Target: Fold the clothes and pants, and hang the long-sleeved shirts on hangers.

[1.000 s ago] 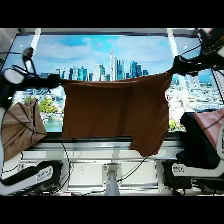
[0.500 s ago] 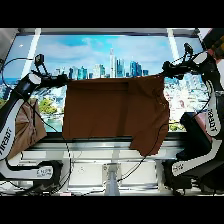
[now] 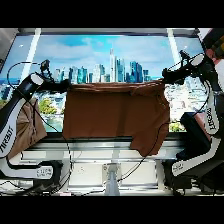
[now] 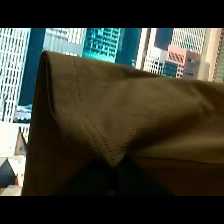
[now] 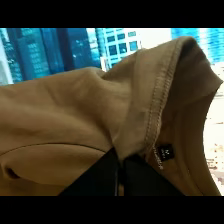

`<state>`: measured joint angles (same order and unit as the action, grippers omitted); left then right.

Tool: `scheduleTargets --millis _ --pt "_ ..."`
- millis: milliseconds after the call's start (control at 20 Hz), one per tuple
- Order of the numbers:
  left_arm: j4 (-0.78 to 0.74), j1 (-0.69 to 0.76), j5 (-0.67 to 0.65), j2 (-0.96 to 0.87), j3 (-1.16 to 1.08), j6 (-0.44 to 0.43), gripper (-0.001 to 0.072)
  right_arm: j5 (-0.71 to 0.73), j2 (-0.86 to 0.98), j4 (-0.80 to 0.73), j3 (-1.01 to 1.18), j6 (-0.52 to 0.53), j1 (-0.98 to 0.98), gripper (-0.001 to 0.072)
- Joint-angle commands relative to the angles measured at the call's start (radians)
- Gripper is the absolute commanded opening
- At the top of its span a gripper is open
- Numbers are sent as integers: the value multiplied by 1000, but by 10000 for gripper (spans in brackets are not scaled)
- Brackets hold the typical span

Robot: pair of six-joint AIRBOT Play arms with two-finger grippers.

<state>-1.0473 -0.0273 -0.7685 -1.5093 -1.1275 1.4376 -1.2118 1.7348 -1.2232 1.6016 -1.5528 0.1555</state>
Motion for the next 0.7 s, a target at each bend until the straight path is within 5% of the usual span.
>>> scheduleTargets --millis 0,100,150,200,250,300,650 --pt "1 -1 -84 -31 0 3 27 -10 1 -45 0 0 -1 13" --pt "1 -1 -97 -58 0 3 44 -11 1 -45 0 0 0 14" --pt "1 0 -96 -63 0 3 188 -12 1 -45 0 0 -1 64" --pt "1 1 -95 -63 0 3 490 -12 0 -44 0 0 0 254" --pt "1 0 -91 -62 0 3 713 -12 0 -44 0 0 -1 486" --pt "1 -2 -90 -59 0 3 720 -12 0 -41 0 1 -1 610" --pt "-2 -46 -186 85 -93 -49 716 -166 -104 -96 16 82 1 522"
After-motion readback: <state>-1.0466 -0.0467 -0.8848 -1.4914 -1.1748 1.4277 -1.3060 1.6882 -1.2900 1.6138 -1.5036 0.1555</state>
